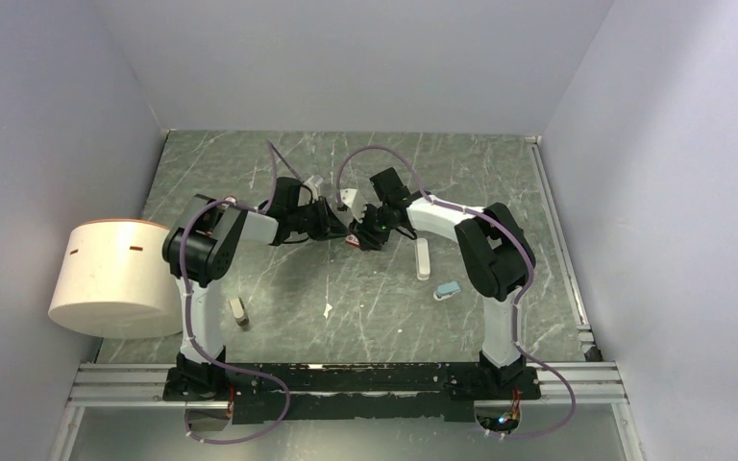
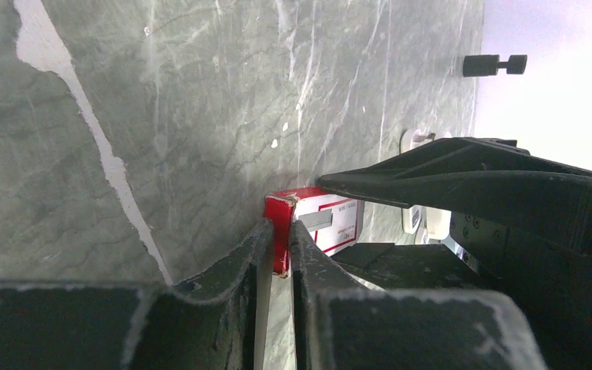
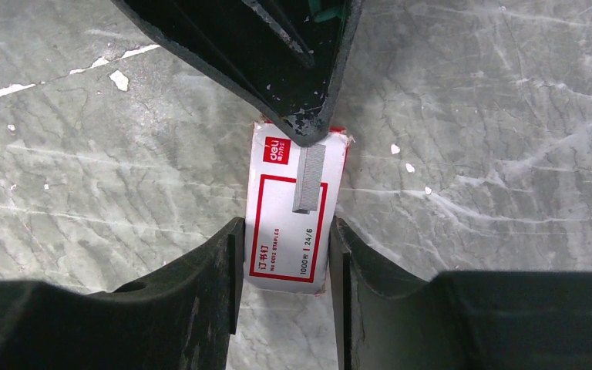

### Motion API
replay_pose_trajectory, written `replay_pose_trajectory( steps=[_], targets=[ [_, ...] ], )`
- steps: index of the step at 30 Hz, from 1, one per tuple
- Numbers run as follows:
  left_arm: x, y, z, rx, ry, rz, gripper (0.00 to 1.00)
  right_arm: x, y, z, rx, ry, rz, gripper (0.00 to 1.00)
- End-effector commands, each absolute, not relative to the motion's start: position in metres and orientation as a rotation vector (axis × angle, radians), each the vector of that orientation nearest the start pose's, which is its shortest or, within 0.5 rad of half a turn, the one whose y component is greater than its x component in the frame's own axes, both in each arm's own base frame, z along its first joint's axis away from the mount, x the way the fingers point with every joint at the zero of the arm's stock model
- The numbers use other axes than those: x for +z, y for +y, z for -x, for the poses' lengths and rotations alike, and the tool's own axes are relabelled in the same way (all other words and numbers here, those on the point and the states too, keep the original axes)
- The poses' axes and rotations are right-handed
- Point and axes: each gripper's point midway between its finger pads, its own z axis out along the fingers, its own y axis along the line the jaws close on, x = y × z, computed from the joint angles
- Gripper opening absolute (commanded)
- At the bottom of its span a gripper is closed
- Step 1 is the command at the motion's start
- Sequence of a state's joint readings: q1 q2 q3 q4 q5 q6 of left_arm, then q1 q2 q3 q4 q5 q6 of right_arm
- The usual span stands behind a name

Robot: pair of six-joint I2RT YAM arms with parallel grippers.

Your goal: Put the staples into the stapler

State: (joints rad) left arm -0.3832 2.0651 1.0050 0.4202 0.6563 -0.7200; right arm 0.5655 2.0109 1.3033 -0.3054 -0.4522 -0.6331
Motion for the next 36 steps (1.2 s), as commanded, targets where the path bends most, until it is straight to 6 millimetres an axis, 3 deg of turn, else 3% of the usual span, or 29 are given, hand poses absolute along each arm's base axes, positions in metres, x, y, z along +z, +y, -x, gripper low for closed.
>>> replay_pose_trajectory(
  steps=[1,8,18,28,36],
  targets=[
    [0.021,-0.303,-0.362,-1.404,2.376,-0.090,0.18,-0.013,0.294,-0.343,0.557,2.030,1.605,0.41],
    [0.016,-0.304,-0.357,-1.418,2.423,-0.129,0.17,-0.012,0.308,-0.351,0.557,1.994,1.606,0.40],
    [0.013,-0.306,-0.353,-1.460,2.473,-0.141,0.25,-0.008,0.320,-0.357,0.549,1.956,1.618,0.40],
    [0.013,-0.296,-0.364,-1.471,2.489,-0.087,0.30,-0.010,0.316,-0.356,0.539,1.986,1.605,0.51],
    [0.011,-0.292,-0.366,-1.463,2.495,-0.072,0.28,-0.010,0.313,-0.356,0.528,2.017,1.579,0.52]
  ],
)
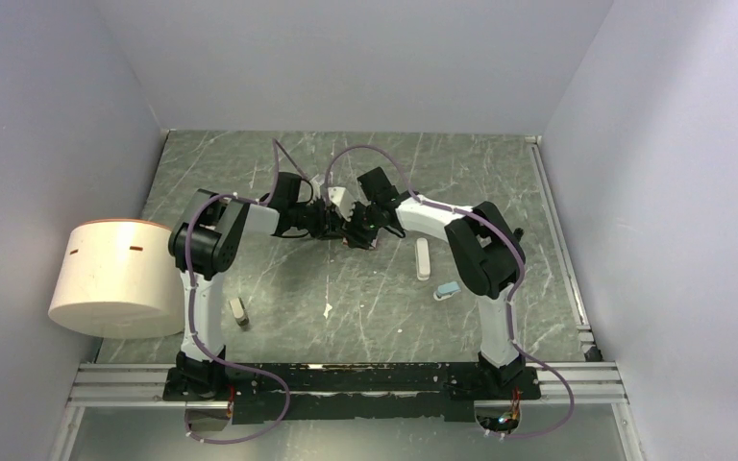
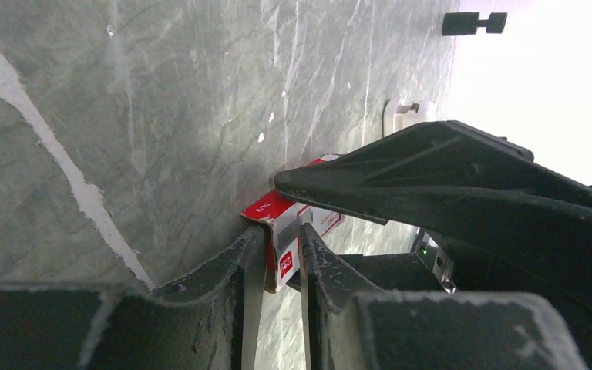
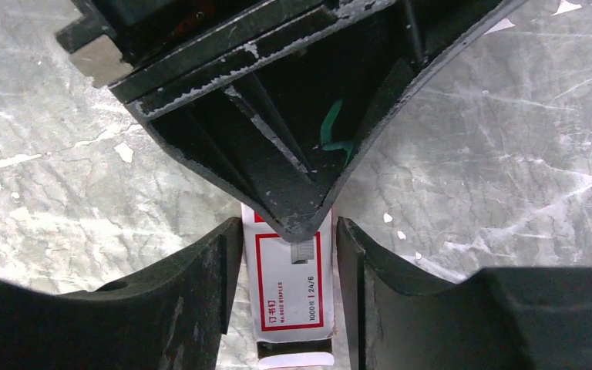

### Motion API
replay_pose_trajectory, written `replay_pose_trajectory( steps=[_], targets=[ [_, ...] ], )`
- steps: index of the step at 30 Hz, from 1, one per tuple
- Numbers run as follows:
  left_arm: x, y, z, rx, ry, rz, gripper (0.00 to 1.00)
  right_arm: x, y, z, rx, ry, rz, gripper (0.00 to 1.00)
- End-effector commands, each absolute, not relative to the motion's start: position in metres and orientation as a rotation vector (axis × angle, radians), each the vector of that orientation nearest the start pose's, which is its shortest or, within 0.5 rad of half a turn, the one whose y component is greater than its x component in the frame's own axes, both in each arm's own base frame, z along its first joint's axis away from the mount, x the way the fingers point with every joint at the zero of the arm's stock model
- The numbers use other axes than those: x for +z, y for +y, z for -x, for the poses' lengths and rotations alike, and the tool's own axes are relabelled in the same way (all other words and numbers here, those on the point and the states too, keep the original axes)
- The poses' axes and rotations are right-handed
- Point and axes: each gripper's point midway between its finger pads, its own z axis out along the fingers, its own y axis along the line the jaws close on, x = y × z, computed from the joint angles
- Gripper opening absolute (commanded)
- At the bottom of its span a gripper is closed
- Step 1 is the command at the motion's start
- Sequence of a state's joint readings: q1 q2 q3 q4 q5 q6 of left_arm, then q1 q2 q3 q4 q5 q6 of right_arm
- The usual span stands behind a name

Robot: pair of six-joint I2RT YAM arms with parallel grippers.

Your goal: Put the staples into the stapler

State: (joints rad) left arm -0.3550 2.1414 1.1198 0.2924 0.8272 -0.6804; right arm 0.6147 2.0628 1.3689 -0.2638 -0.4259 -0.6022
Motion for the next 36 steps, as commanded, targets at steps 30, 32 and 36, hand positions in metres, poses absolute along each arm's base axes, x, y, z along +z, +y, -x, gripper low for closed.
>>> replay_pose_trajectory(
  steps=[30,32,36],
  targets=[
    [0.014,-0.284,-0.372,-1.408,2.505,-0.048,0.23,0.075,0.246,-0.364,0.362,2.440,-0.040,0.59],
    [0.013,-0.284,-0.371,-1.406,2.505,-0.054,0.21,0.063,0.253,-0.361,0.384,2.485,-0.043,0.50],
    [0.013,-0.284,-0.370,-1.415,2.499,-0.056,0.19,0.048,0.260,-0.359,0.355,2.524,-0.020,0.46]
  ],
)
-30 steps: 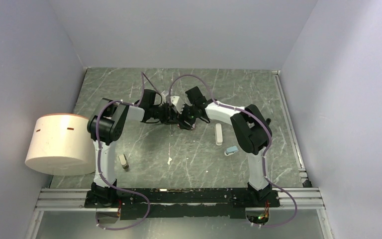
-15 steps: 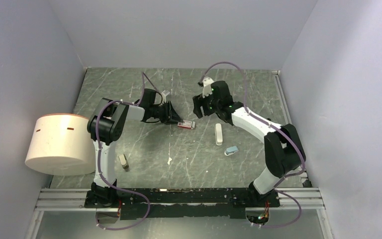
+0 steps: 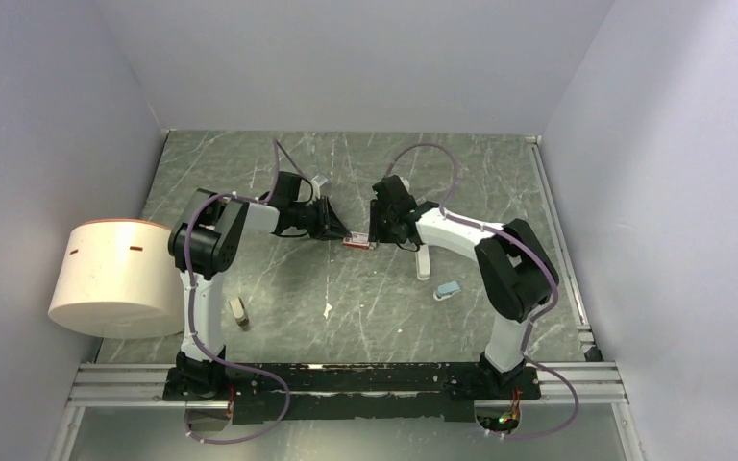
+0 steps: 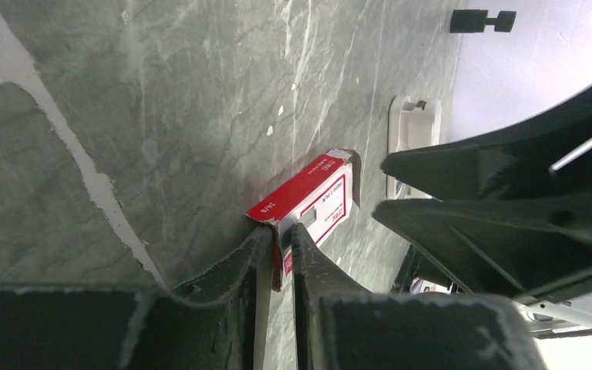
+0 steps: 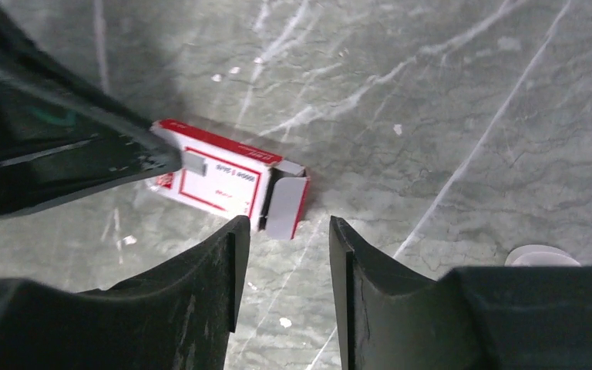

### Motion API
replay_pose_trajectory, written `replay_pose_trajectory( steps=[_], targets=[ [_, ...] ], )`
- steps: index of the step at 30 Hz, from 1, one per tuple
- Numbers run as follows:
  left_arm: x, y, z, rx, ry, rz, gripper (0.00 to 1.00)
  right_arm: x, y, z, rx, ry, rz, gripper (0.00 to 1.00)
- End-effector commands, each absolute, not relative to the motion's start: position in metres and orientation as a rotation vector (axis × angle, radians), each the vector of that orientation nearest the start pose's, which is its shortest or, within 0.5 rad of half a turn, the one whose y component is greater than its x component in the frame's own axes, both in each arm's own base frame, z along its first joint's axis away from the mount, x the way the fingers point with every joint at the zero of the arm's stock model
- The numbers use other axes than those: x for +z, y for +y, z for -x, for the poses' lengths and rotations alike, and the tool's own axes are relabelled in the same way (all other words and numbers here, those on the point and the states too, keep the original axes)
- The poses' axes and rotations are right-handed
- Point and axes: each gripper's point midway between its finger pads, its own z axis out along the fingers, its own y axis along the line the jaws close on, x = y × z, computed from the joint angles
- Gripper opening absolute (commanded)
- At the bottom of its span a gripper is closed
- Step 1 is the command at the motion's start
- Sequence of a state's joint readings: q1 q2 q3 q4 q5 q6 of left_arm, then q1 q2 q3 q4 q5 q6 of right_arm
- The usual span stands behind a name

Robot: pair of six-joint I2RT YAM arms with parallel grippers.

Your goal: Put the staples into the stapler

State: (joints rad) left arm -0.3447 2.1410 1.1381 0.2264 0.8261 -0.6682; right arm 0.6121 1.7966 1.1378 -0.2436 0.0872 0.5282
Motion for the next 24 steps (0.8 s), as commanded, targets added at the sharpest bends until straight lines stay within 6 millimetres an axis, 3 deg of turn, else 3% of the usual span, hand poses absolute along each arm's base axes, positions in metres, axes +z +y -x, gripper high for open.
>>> replay_pose_trajectory(
  steps=[1,8,16,24],
  targets=[
    [0.013,-0.284,-0.370,-1.417,2.497,-0.055,0.19,0.048,0.262,-0.359,0.353,2.523,-0.007,0.45],
    [0.014,-0.282,-0.373,-1.422,2.488,-0.048,0.17,0.039,0.263,-0.363,0.260,2.554,0.016,0.46],
    [0.013,-0.280,-0.374,-1.418,2.490,-0.039,0.18,0.027,0.245,-0.355,0.116,2.604,-0.003,0.41],
    [0.011,-0.279,-0.374,-1.406,2.496,-0.036,0.25,0.030,0.233,-0.353,0.043,2.601,-0.028,0.38]
  ],
)
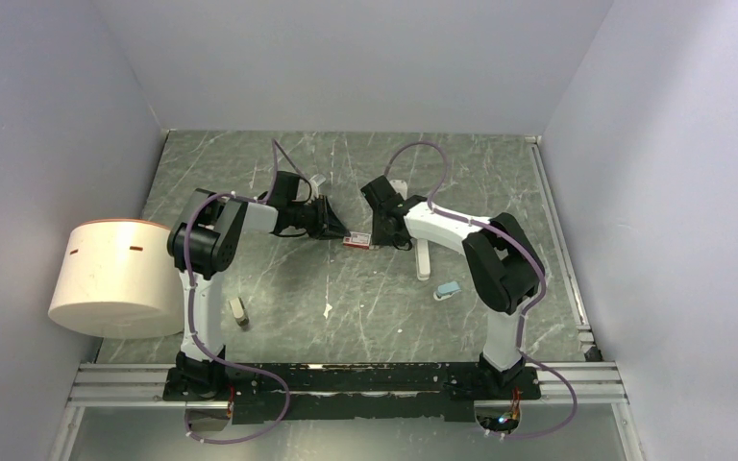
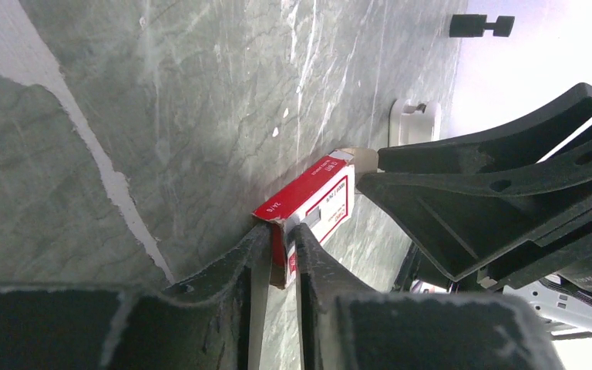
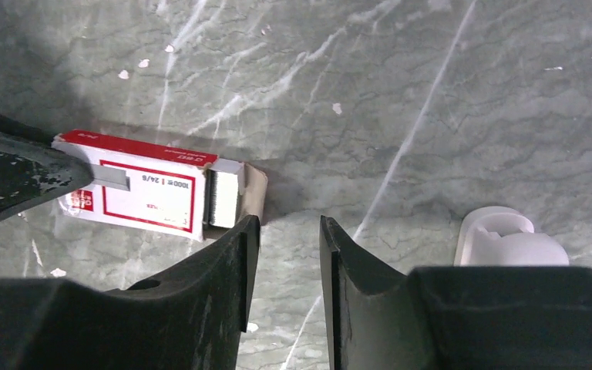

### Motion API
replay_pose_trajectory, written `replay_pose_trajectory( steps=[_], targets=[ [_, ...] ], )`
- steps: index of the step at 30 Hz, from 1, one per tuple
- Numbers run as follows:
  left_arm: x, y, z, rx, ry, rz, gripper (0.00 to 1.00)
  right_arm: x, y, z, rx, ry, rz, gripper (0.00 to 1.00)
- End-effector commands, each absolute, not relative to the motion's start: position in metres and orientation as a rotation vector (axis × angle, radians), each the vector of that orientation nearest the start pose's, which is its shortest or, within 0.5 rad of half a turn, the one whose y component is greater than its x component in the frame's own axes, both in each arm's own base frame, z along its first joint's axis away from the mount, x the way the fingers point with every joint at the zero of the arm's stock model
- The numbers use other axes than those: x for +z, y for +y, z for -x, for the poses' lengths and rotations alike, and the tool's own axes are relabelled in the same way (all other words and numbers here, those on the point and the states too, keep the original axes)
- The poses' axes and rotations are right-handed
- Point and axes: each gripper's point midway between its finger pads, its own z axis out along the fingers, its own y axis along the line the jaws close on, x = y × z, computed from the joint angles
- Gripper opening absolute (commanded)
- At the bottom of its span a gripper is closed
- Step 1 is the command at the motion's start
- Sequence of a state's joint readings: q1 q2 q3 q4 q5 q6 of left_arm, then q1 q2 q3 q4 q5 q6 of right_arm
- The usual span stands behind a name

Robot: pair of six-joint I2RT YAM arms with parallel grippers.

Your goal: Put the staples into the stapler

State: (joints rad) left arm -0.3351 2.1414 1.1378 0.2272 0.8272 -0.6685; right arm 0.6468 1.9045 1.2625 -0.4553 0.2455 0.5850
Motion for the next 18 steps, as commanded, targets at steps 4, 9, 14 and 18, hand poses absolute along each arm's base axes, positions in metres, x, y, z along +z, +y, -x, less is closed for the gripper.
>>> replay_pose_trajectory(
  steps=[4,9,14,18],
  targets=[
    [0.012,-0.279,-0.375,-1.405,2.495,-0.037,0.28,0.030,0.239,-0.354,0.082,2.602,-0.016,0.33],
    [0.013,-0.278,-0.375,-1.406,2.493,-0.040,0.27,0.030,0.250,-0.357,0.149,2.599,-0.002,0.31],
    [0.013,-0.277,-0.374,-1.404,2.493,-0.037,0.22,0.026,0.251,-0.357,0.152,2.601,-0.002,0.27],
    [0.015,-0.278,-0.375,-1.417,2.478,-0.048,0.17,0.026,0.249,-0.357,0.144,2.599,-0.013,0.16]
  ],
)
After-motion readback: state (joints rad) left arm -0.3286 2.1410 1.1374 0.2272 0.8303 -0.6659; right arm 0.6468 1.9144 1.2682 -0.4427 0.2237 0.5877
